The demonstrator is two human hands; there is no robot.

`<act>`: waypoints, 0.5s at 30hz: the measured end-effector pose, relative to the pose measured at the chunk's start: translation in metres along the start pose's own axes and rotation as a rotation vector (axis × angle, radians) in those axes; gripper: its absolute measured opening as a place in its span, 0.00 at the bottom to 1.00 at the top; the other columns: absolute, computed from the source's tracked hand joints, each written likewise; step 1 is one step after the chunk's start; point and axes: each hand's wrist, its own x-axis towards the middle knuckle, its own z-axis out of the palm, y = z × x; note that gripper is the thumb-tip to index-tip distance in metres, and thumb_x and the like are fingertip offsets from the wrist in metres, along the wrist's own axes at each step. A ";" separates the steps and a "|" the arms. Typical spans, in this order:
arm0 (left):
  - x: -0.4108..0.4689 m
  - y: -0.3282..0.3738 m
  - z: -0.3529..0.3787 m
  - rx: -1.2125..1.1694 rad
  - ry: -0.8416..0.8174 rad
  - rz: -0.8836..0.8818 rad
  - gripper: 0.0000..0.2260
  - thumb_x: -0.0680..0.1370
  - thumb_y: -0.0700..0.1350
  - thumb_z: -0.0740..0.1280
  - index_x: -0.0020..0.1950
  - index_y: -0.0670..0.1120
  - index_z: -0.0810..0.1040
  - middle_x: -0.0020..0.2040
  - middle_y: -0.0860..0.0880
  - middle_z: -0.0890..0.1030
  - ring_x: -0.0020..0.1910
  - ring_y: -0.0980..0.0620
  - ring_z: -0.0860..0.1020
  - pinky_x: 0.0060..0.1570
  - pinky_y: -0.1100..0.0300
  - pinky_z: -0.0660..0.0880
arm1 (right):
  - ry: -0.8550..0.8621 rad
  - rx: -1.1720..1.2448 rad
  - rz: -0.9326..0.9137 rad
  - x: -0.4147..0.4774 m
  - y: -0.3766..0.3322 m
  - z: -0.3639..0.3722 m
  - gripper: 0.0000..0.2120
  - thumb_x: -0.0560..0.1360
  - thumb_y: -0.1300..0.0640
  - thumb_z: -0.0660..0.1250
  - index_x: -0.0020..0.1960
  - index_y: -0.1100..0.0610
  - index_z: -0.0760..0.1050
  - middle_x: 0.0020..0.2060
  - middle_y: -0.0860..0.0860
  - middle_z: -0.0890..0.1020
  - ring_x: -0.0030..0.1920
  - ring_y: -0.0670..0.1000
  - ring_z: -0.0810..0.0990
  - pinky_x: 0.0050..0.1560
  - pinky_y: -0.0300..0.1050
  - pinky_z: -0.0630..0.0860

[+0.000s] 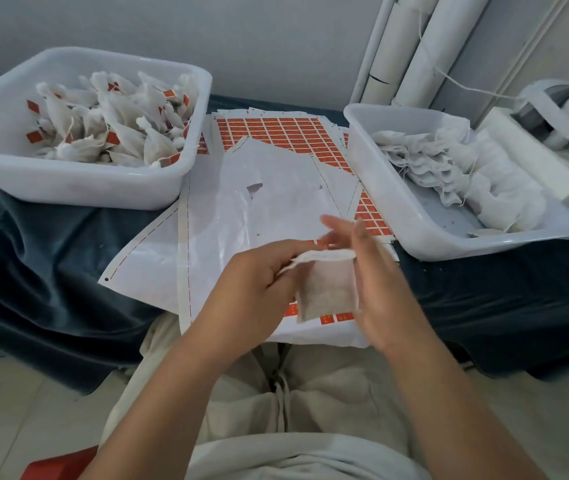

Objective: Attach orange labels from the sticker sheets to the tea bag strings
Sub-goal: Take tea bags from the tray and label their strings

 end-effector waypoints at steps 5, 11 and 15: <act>-0.001 -0.005 0.004 0.096 0.009 -0.018 0.08 0.83 0.48 0.63 0.53 0.59 0.80 0.40 0.61 0.81 0.37 0.58 0.79 0.34 0.67 0.74 | -0.296 -0.002 0.104 -0.005 0.013 0.001 0.26 0.74 0.29 0.71 0.64 0.44 0.82 0.57 0.49 0.86 0.59 0.49 0.84 0.63 0.52 0.78; 0.002 -0.003 0.004 0.092 0.087 -0.011 0.11 0.85 0.48 0.62 0.51 0.54 0.84 0.44 0.56 0.82 0.47 0.55 0.79 0.44 0.65 0.74 | -0.161 -0.087 0.112 -0.007 0.012 0.007 0.24 0.76 0.30 0.68 0.60 0.47 0.83 0.52 0.50 0.88 0.56 0.51 0.87 0.64 0.56 0.80; 0.002 0.004 0.002 -0.002 0.179 -0.047 0.12 0.86 0.50 0.63 0.51 0.63 0.83 0.47 0.64 0.84 0.50 0.63 0.82 0.48 0.73 0.74 | -0.114 -0.083 0.146 -0.007 0.013 0.011 0.26 0.72 0.27 0.67 0.60 0.44 0.83 0.50 0.46 0.88 0.54 0.49 0.87 0.66 0.58 0.79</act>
